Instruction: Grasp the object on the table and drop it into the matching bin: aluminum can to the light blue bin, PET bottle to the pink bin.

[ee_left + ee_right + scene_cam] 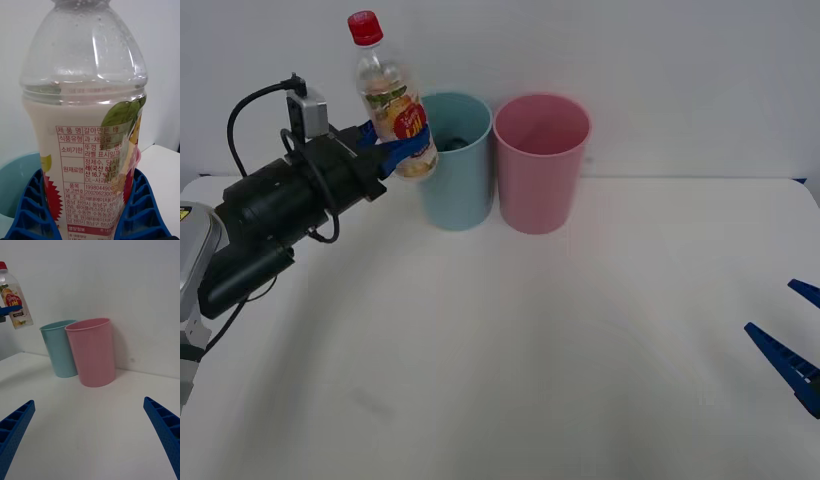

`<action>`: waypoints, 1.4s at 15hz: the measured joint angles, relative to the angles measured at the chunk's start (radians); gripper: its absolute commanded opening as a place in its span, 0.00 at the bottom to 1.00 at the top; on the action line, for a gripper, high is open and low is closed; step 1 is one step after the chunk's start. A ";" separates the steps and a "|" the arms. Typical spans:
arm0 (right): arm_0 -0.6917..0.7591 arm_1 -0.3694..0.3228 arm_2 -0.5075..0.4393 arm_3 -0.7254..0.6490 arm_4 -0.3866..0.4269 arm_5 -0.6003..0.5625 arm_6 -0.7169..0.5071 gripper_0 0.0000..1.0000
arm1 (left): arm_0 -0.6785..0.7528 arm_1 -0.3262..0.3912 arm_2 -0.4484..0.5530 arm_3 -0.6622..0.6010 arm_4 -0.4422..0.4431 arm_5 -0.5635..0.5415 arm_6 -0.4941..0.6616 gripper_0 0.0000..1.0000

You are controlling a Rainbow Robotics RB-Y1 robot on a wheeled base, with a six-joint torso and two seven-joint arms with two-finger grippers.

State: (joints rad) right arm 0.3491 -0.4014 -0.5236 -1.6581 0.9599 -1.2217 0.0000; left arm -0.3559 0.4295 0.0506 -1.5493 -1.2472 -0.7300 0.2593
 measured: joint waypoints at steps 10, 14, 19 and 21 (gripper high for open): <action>0.000 0.000 0.000 0.000 0.000 0.000 0.000 1.00 | 0.002 0.000 0.009 0.000 0.002 0.000 0.000 0.00; 0.000 0.000 0.000 0.000 0.000 0.000 0.000 1.00 | 0.001 0.000 0.009 0.000 0.003 0.000 0.003 0.00; 0.000 0.000 0.000 0.000 0.000 0.000 0.000 1.00 | -0.037 -0.010 -0.008 0.024 0.001 0.040 0.013 0.00; 0.000 0.000 0.000 0.000 0.000 0.000 0.000 1.00 | -0.082 -0.019 -0.021 0.077 0.001 0.053 0.008 0.00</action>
State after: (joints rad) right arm 0.3491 -0.4014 -0.5236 -1.6581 0.9599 -1.2217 0.0000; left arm -0.4384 0.4104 0.0296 -1.4726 -1.2467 -0.6771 0.2676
